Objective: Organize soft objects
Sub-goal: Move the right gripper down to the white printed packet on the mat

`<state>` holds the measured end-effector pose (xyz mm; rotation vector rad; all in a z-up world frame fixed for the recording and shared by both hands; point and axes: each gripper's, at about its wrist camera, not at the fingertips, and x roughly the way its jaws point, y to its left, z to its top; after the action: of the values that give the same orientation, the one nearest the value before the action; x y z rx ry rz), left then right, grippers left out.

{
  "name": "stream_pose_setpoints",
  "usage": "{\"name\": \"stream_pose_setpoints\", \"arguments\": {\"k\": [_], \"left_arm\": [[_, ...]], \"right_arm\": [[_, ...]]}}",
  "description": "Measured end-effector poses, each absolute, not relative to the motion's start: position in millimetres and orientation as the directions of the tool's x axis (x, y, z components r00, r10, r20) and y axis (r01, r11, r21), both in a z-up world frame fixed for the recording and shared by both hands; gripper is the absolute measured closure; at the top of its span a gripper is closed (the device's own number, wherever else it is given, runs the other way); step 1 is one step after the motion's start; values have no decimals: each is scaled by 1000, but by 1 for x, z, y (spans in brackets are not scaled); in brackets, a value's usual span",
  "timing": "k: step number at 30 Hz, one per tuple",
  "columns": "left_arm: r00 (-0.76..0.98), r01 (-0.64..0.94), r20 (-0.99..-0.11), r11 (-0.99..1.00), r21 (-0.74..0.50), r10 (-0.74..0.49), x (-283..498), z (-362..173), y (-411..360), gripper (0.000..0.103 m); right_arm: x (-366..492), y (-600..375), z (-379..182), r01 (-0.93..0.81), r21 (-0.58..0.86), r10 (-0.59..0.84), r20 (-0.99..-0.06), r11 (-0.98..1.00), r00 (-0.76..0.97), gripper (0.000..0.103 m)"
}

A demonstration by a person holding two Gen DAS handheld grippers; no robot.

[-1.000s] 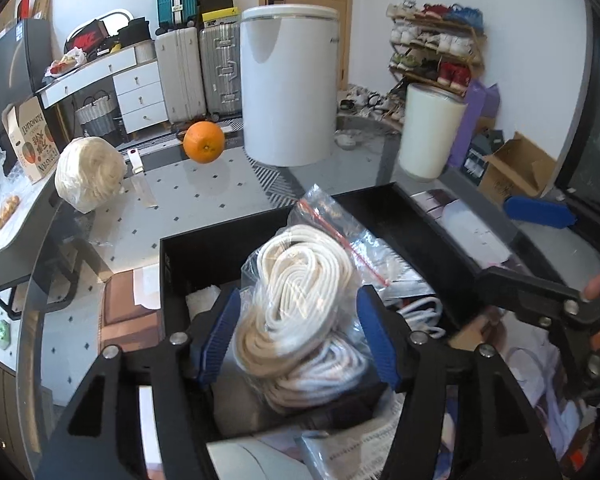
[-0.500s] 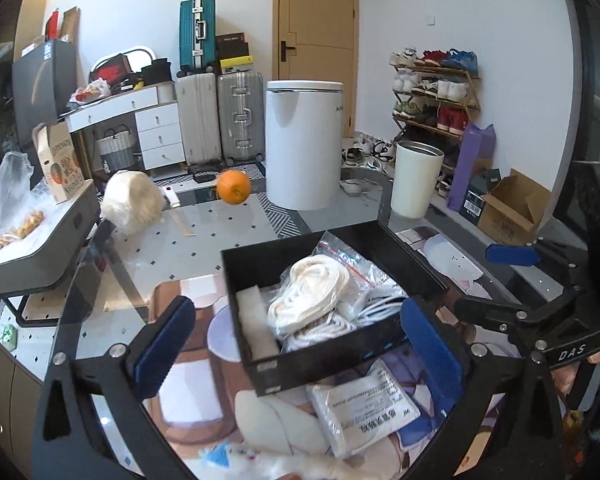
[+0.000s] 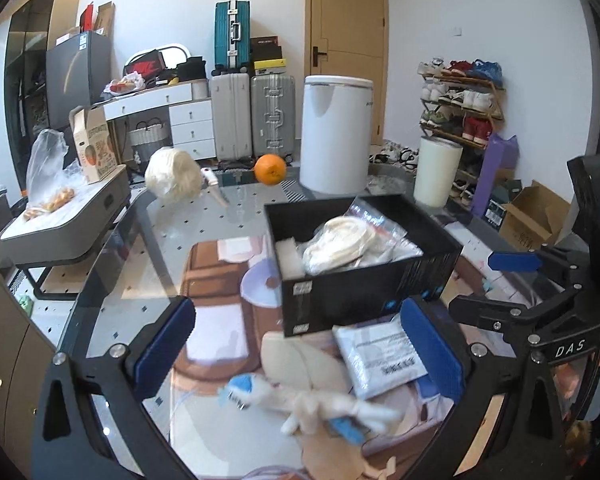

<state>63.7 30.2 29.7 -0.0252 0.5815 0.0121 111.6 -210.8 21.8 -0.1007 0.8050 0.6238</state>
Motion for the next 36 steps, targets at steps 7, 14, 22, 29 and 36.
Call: {"name": "stream_pose_setpoints", "arguments": {"k": [7, 14, 22, 29, 36], "left_arm": [[838, -111, -540, 993, -24, 81, 48, 20, 46, 0], [827, -155, -552, 987, -48, 103, 45, 6, 58, 0], [816, -198, -564, 978, -70, 125, 42, 1, 72, 0], [811, -222, -570, 971, -87, 135, 40, -3, 80, 0], [803, -225, -580, 971, -79, 139, 41, -6, 81, 0]], "right_arm": [[111, -193, 8, -563, 159, 483, -726, 811, 490, 1], [117, -172, -5, -564, 175, 479, -753, 807, 451, 1], [120, -144, -17, -565, 170, 459, -783, 807, 420, 1], [121, -129, -23, -553, 167, 440, -801, 816, 407, 1], [124, -124, -31, -532, 95, 362, -829, 842, 427, 1]]}}
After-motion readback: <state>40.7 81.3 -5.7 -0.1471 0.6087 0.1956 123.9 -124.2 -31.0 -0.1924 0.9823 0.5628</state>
